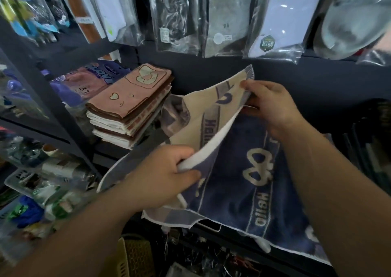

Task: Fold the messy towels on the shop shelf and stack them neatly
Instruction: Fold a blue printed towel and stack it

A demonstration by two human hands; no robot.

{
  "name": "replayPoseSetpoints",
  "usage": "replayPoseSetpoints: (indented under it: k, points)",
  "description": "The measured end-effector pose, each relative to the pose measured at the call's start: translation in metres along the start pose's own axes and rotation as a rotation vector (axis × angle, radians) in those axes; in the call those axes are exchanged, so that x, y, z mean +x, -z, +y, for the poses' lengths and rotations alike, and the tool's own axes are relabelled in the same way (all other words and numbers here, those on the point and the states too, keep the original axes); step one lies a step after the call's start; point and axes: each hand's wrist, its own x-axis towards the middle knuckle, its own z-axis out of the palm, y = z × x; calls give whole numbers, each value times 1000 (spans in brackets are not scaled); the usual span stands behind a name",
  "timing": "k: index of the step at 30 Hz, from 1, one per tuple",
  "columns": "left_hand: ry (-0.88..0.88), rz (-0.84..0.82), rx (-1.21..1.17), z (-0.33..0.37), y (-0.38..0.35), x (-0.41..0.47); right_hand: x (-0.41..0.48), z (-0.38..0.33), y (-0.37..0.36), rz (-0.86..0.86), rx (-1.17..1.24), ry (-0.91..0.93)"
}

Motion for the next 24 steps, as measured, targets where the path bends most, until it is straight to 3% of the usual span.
replayPoseSetpoints:
  k: [4,9,14,16,18,20,22,24]
  points:
    - [-83,-262,-90,20,-53,21,-12,2,44,135,18,-64]
    - [-53,-385,-144,34,-98,37,-26,16,81,280,-17,-73]
    - [105,-528,-244,31,-110,35,-35,43,99,302,-342,-148]
    - [86,-396,-222,22,-103,35,-36,57,99,242,-541,-208]
    - [24,-142,-129,6,-90,36,-32,71,98,130,-892,-260]
    - [22,128,22,-17,-74,35,-31,75,87,125,-1102,-248]
    - [57,341,136,-40,-58,30,-31,68,68,154,-1183,-78]
    - [145,412,196,-59,-44,22,-28,57,42,99,-1237,89]
